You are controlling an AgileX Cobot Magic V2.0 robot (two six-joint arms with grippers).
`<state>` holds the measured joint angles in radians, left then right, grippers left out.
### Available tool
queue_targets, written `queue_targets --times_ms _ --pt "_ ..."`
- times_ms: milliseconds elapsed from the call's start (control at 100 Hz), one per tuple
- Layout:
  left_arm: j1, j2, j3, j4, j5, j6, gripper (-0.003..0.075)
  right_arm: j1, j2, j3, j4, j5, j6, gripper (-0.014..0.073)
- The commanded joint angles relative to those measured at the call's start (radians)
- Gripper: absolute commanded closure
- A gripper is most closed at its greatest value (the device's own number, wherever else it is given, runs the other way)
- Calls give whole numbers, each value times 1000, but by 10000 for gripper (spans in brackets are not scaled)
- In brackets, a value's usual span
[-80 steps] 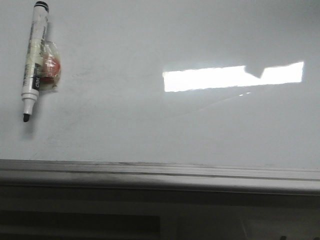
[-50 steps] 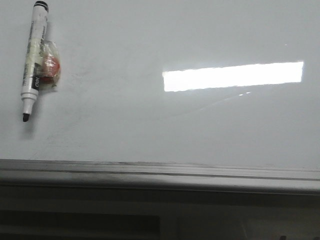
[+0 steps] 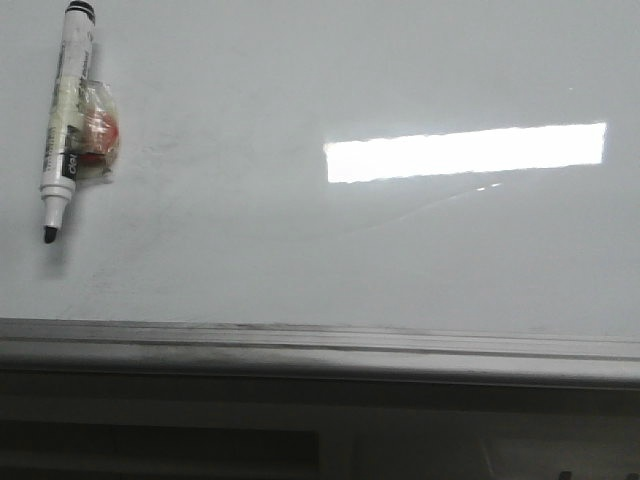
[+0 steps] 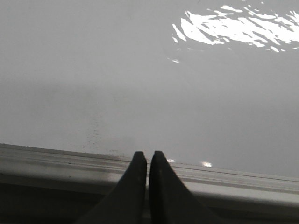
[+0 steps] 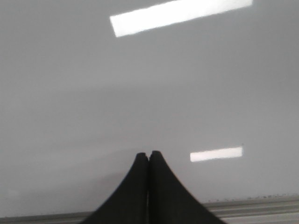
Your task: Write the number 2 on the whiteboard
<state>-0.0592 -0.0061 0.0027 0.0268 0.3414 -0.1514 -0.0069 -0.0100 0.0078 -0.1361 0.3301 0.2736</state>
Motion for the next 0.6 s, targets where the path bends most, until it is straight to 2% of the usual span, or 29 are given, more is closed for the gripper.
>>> queue_targets --times_ms 0,190,280,380,460,590 --pt "-1 -25 28 1 -44 -8 739 -3 -23 24 -4 -33 -10 650" --pt "-1 -25 28 1 -44 -8 739 -3 -23 24 -4 -33 -10 650" --pt "-1 -25 28 82 -54 1 739 -3 -23 24 -4 -33 -10 650" --pt "-1 -25 28 98 -60 1 739 -3 -23 24 -26 -33 -16 650" --pt "-1 -25 28 94 -127 1 739 -3 -23 24 -142 -36 -16 650" --pt "-1 -25 28 70 -295 1 739 -3 -23 24 -172 -40 -16 650"
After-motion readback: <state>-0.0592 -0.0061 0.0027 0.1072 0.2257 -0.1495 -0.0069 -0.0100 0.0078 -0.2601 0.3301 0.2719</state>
